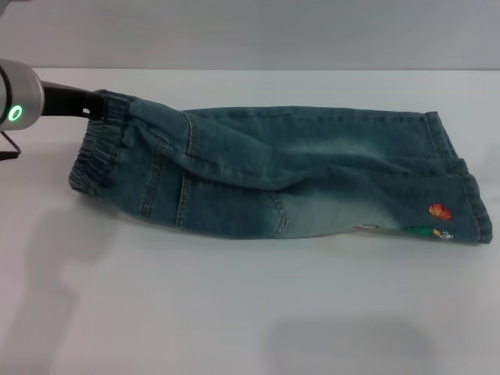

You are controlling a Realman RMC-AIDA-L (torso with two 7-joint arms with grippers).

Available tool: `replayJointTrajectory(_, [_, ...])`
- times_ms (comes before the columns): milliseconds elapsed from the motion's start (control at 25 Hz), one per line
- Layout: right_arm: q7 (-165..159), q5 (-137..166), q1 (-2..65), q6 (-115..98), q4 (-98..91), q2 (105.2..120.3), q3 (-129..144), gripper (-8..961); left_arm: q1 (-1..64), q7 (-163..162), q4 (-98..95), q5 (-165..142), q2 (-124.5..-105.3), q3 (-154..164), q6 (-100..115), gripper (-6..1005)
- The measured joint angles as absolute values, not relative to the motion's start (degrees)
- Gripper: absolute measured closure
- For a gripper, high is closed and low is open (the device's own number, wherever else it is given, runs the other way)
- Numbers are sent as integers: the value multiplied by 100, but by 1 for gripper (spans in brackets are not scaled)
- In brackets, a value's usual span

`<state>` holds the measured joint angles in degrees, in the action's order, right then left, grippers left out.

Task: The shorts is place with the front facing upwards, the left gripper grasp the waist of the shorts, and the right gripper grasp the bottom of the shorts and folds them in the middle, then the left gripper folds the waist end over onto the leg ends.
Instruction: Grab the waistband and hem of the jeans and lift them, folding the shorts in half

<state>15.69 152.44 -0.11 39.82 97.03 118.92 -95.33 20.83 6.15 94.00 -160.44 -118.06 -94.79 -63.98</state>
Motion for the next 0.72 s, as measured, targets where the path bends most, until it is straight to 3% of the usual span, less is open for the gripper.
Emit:
replayJointTrajectory(280, [1180,14599,211,5291,9306,11885,-9781,882,2106,619,9395,-16015,-11802,-9474,-6448,973])
replayJointTrajectory(720, [735,14897,-31,5891,10095,11905,-9923,841,2204,668,9292,-16005,-11794,-9474,-6483,973])
